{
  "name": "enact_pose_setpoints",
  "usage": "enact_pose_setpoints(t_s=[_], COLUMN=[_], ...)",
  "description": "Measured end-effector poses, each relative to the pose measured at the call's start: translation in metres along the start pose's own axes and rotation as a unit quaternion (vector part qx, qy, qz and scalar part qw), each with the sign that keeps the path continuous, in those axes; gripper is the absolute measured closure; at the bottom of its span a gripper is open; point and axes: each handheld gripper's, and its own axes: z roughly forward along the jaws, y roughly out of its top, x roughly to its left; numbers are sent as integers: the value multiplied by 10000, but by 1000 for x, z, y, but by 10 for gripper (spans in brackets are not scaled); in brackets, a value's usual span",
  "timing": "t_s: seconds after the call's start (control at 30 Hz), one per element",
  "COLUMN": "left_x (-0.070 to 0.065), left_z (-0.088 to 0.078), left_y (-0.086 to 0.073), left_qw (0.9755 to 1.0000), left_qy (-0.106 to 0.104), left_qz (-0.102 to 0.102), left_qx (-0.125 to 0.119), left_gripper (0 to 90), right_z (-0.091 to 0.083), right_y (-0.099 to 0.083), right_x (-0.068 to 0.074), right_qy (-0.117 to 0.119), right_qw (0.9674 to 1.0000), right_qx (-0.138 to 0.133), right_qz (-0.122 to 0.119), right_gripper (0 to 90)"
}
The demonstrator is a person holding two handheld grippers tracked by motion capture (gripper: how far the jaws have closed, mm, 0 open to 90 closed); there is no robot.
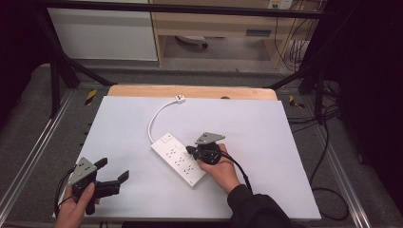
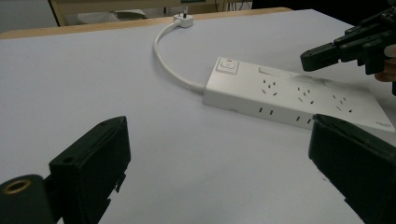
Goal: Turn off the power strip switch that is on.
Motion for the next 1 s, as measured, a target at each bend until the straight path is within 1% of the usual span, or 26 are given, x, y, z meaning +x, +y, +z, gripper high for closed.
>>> enact_pose_setpoints(t_s=[0.47,1.0], left_x=[0,0], left_z=[0,0], left_y=[0,0], left_qw=[10000,10000], left_qy=[-3,0], left_qz=[14,12], left_qx=[7,7], left_gripper=[56,56], right_z=[3,2], right_y=[-7,-8], right_x=[1,1], right_qy=[6,9], right_qw=[10000,10000], right_qx=[38,18], right_qz=[32,29], right_gripper=[900,900])
